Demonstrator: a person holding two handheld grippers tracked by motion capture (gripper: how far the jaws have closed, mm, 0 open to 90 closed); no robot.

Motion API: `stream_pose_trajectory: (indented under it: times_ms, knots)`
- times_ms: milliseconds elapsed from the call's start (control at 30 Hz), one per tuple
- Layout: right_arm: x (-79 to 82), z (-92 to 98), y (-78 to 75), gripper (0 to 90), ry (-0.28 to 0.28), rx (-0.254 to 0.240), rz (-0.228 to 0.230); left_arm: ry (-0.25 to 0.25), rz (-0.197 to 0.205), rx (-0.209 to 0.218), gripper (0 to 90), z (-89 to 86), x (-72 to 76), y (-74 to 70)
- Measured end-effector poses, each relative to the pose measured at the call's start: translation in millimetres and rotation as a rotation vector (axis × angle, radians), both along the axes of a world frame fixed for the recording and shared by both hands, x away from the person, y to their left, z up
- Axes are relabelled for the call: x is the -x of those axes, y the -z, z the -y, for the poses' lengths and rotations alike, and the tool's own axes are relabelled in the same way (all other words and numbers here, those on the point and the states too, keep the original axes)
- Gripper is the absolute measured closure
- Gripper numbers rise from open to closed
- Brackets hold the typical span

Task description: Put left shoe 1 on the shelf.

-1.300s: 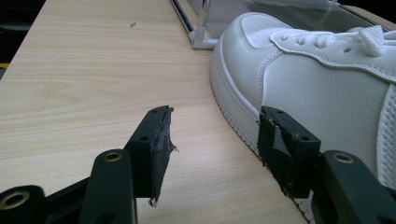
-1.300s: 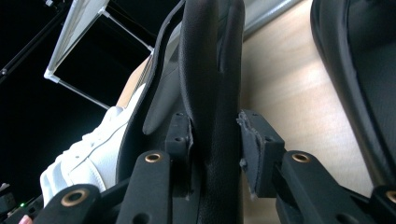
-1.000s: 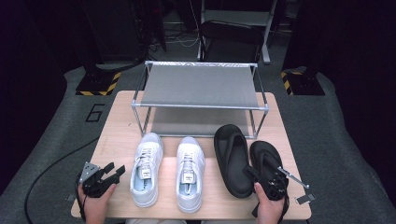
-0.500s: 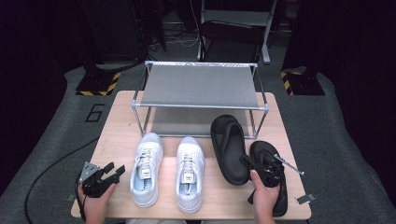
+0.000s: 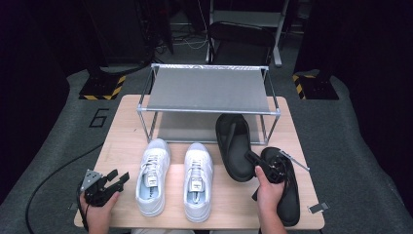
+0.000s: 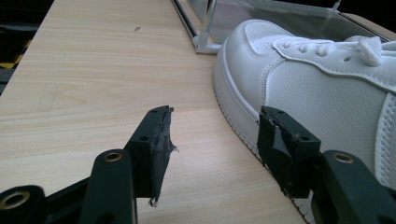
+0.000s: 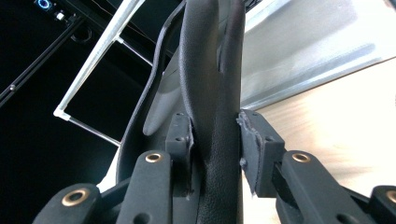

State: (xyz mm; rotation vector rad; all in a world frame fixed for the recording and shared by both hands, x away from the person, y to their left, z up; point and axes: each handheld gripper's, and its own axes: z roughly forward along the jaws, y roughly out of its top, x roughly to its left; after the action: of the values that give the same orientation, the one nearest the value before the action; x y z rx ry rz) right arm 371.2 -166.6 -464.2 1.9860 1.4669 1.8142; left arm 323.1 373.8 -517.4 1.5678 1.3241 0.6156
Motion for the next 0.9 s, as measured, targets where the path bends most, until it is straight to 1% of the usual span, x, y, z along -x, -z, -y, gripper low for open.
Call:
stream_pose_trajectory:
  times_ms: [33,100,133,200,267,300,333,400,467,500,567,633,667,700,733,767,800,833,900]
  knots:
    - [-1.8,-1.1,0.5,66.2,-0.005,0.006,-0.001,0.0,0.001,-0.002,44.4,-0.3,0.0,0.0]
    - [-3.7,-2.5,0.6,66.2,-0.005,0.0,-0.005,0.0,0.0,0.001,44.5,-0.3,0.0,0.2]
    - [-5.8,-4.2,0.4,66.2,-0.002,-0.011,-0.014,-0.004,0.004,0.002,44.5,-0.5,-0.2,0.5]
    - [-13.4,-8.7,0.8,66.2,-0.009,-0.003,-0.02,-0.005,0.004,0.004,44.4,-1.1,-0.4,0.1]
    - [-17.7,-10.9,0.7,66.2,-0.017,0.004,-0.021,-0.008,0.009,0.006,44.5,-0.9,-0.5,0.3]
    - [-17.7,-10.9,0.7,66.2,-0.017,0.004,-0.021,-0.008,0.009,0.006,44.4,-0.9,-0.5,0.3]
    - [-22.5,-13.8,0.1,66.2,-0.02,-0.004,-0.026,-0.007,0.011,0.007,44.4,-1.0,-0.4,0.2]
    - [-26.6,-15.3,2.7,66.2,-0.02,-0.009,-0.007,-0.007,0.008,0.006,44.4,-1.1,-0.5,0.5]
    - [-28.8,-16.7,3.7,66.2,-0.02,-0.018,-0.004,-0.005,0.007,0.005,44.4,-1.2,-0.4,0.6]
    - [-32.2,-19.9,4.7,66.2,-0.016,-0.009,0.006,-0.002,0.002,0.004,44.4,-1.4,-0.3,0.4]
    - [-34.3,-21.7,5.1,66.2,-0.012,-0.013,-0.01,-0.003,0.006,0.006,44.4,-1.4,-0.6,0.7]
    - [-37.9,-22.6,9.3,66.2,-0.013,-0.025,-0.013,-0.006,0.01,0.01,44.4,-1.6,-0.7,0.8]
    - [-39.3,-24.0,10.9,66.2,-0.01,-0.042,-0.025,-0.007,0.009,0.01,44.5,-1.9,-0.6,0.7]
    - [-41.5,-24.8,13.6,66.2,-0.007,-0.035,-0.021,-0.008,0.012,0.01,44.5,-2.1,-0.6,0.8]
    - [-43.1,-26.5,15.2,66.1,-0.008,-0.041,-0.026,-0.004,0.006,0.009,44.5,-2.7,-0.3,0.4]
    - [-44.4,-27.8,17.6,66.1,-0.011,-0.038,-0.03,-0.004,0.007,0.009,44.4,-3.0,-0.1,0.3]
    - [-46.1,-29.4,18.8,66.1,-0.01,-0.049,-0.04,-0.006,0.009,0.01,44.4,-3.1,0.1,0.3]
    - [-48.1,-30.9,20.7,66.1,-0.008,-0.052,-0.043,-0.002,0.006,0.009,44.5,-3.7,0.4,-0.1]
    - [-53.1,-33.7,23.9,66.1,-0.009,-0.052,-0.045,-0.009,0.012,0.012,44.4,-3.9,0.9,0.0]
